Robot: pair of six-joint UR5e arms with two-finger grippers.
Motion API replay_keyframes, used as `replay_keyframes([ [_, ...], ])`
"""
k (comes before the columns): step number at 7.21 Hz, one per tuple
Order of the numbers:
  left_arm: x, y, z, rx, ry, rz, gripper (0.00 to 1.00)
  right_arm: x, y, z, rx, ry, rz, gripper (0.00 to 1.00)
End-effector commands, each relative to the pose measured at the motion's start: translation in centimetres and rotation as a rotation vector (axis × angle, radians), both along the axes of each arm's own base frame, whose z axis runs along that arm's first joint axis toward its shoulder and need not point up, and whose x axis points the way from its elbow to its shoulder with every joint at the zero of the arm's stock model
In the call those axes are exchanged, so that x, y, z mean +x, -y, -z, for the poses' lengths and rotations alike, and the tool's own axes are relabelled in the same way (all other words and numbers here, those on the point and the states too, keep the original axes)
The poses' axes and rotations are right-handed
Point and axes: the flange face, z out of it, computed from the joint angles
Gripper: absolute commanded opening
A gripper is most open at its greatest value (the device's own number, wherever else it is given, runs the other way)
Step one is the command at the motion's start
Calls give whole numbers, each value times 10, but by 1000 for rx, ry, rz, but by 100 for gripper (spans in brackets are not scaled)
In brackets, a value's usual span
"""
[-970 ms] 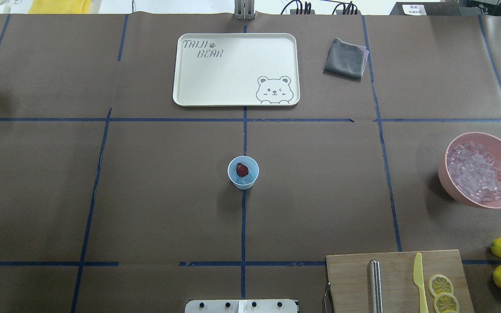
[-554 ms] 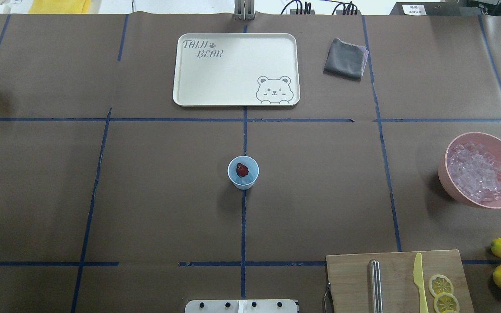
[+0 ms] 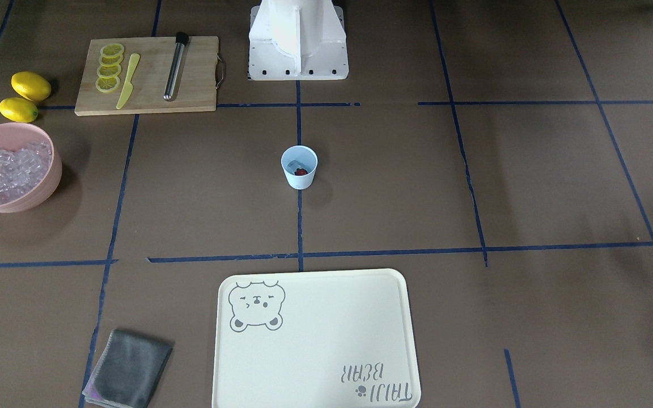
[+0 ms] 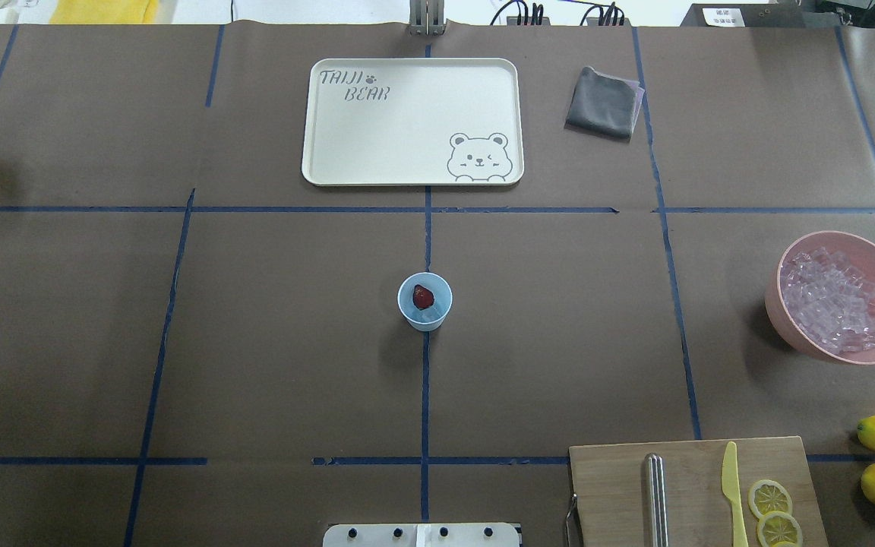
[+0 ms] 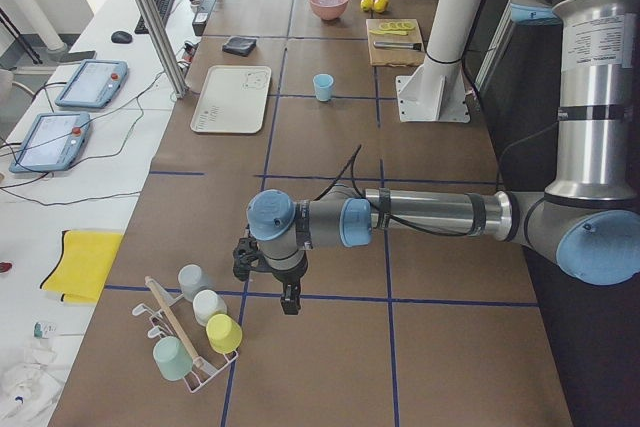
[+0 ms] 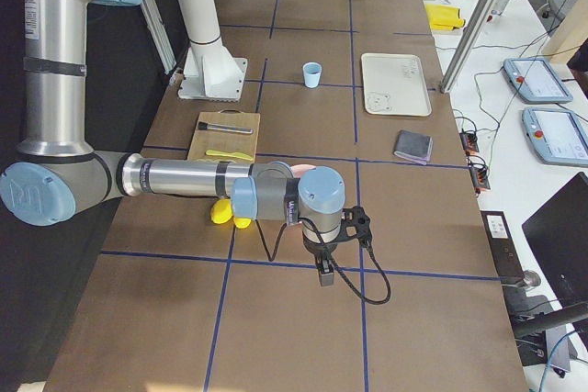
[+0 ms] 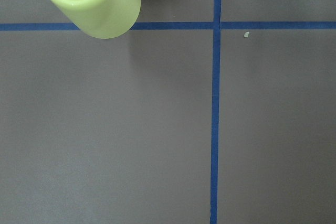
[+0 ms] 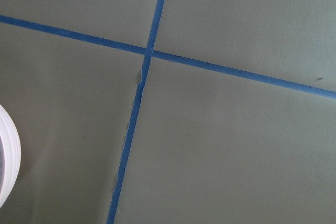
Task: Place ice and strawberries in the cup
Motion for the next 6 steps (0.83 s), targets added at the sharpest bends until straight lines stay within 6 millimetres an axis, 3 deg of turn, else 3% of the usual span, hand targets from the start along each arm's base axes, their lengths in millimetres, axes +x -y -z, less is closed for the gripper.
replay_keyframes([
  [1,-1,-8,-5,-12,1,1,100,-1,-8,-7,-16,1,1,100],
  [6,-1,-19,-9,-25,1,1,100,-1,-14,-13,-31,2,0,100],
])
